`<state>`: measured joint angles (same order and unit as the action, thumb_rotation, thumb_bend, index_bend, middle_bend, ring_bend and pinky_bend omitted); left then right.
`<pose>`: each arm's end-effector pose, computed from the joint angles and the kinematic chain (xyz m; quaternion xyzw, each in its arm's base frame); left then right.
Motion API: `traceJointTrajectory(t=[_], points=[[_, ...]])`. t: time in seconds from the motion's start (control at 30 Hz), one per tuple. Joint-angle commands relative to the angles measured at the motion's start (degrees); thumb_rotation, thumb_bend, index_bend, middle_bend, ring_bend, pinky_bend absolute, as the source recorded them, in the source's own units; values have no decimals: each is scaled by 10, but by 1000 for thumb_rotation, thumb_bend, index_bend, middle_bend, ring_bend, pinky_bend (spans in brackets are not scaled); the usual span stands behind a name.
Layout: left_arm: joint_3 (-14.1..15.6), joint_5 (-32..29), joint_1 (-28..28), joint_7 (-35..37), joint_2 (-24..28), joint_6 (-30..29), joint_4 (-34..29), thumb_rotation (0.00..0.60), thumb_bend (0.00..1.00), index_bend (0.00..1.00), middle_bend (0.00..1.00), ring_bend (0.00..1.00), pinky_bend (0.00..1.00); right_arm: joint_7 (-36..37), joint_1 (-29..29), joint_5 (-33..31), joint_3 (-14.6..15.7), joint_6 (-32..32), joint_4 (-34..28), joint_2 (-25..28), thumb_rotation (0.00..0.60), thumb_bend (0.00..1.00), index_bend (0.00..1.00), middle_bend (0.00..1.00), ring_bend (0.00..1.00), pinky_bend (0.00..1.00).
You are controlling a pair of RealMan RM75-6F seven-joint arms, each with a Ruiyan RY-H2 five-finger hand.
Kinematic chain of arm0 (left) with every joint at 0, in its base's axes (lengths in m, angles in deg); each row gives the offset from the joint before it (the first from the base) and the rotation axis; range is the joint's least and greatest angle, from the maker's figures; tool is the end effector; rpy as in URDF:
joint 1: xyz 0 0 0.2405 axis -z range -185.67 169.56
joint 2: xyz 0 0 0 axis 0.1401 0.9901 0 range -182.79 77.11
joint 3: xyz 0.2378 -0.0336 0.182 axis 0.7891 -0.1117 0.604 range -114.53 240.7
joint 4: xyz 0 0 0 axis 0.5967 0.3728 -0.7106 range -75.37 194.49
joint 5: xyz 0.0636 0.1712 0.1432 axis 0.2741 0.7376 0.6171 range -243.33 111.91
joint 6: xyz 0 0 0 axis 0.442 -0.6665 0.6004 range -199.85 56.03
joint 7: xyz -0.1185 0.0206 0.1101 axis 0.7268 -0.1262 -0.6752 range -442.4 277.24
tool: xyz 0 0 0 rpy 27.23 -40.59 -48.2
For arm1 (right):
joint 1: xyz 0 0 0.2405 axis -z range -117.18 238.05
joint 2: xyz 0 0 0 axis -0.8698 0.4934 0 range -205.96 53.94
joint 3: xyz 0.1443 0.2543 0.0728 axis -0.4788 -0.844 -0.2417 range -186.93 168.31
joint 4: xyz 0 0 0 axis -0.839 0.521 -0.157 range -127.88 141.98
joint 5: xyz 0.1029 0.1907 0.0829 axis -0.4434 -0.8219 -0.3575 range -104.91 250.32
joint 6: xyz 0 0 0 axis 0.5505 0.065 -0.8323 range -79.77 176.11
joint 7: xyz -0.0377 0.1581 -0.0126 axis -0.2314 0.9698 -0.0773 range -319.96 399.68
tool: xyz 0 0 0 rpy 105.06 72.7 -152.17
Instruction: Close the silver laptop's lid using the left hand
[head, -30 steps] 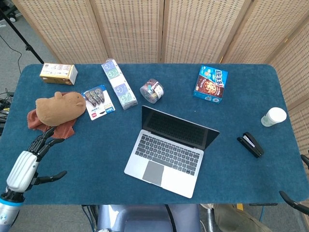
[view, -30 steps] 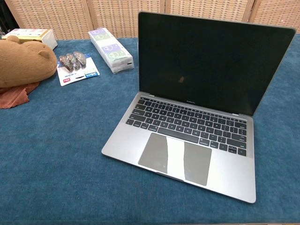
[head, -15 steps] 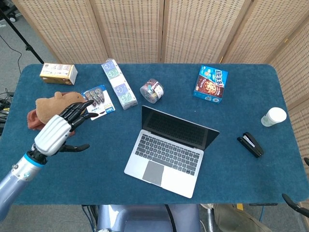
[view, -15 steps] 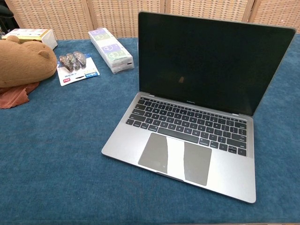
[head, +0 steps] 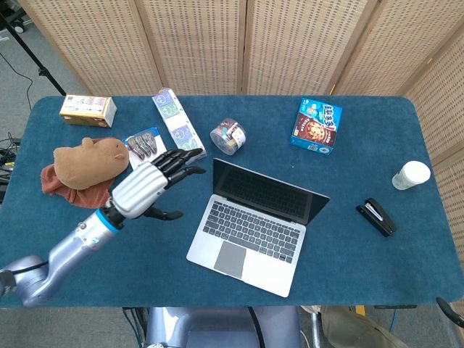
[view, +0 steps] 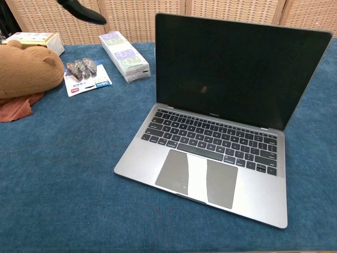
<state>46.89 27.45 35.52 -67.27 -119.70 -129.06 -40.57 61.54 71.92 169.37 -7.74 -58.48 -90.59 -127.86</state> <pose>-0.0823 0.3806 0.0915 -0.7450 -0.3118 -0.5455 0.2239 -0.3415 -0.0838 0.2545 0.4959 -0.4114 0.5058 0.5736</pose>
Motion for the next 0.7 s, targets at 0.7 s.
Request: traceJointTrajectory(t=[0.7], points=[[-35, -132, 190, -55, -76, 198, 76, 600, 122, 197, 56, 70, 111, 35, 37, -26, 4, -24, 21, 3, 600, 192, 0, 0, 0, 0]])
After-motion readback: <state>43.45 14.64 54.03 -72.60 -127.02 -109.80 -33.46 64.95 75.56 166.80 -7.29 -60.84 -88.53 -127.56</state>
